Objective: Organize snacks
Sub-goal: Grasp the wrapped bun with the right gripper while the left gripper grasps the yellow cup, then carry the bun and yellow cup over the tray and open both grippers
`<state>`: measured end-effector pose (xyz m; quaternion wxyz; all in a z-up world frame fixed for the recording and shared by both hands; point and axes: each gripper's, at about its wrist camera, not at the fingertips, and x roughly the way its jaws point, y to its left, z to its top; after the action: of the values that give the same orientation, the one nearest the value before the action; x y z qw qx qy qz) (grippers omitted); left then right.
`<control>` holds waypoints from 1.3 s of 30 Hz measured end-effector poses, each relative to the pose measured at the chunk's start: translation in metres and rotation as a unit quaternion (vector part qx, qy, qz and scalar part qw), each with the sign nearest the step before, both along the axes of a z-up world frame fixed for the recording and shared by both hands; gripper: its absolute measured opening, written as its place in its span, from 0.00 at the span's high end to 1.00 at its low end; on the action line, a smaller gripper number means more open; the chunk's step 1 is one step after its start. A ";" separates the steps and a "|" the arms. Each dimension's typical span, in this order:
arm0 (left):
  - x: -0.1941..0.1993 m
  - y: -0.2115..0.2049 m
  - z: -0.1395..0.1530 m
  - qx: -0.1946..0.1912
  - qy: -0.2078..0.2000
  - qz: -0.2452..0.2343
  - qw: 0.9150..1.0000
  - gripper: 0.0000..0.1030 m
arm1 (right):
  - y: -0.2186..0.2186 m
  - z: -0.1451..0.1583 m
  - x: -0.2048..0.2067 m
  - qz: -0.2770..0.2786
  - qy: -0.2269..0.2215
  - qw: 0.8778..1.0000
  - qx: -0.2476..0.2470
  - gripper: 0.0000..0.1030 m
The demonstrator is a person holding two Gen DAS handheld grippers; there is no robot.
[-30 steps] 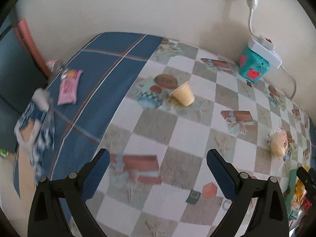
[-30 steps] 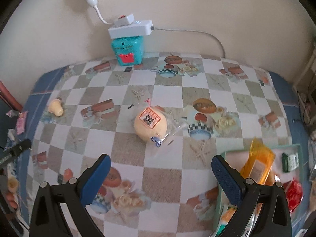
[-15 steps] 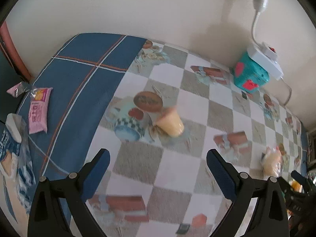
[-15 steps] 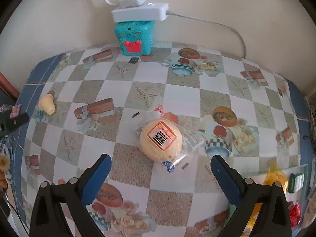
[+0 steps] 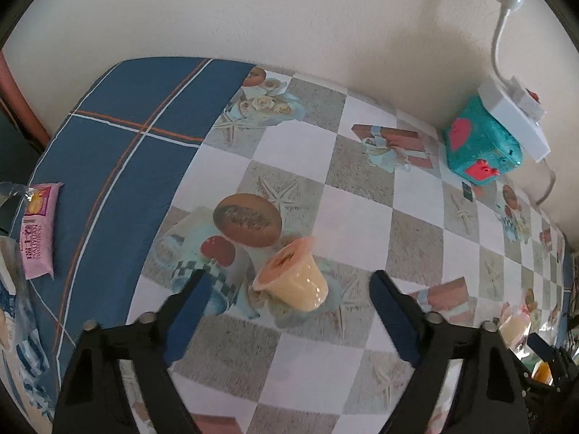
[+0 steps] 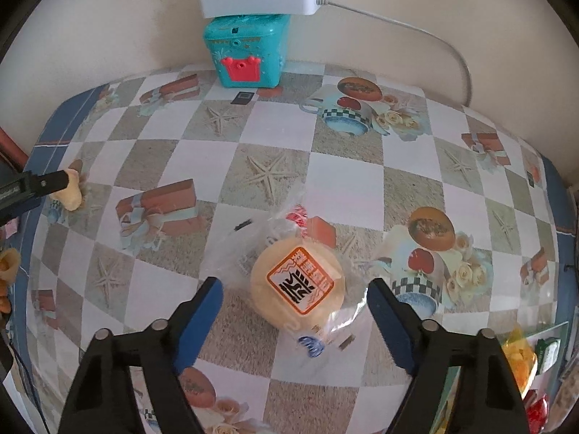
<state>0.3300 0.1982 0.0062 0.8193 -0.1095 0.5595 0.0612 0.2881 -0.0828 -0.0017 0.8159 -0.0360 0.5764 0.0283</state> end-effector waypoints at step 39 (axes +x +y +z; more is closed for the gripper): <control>-0.081 -0.023 0.038 -0.009 -0.022 0.015 1.000 0.96 | -0.034 0.030 -0.089 -0.022 -0.001 0.998 0.051 0.48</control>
<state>0.2493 0.1752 0.0438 0.8293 -0.1261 0.5403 0.0661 0.1991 -0.1169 0.0283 0.8175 0.0182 0.5742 0.0391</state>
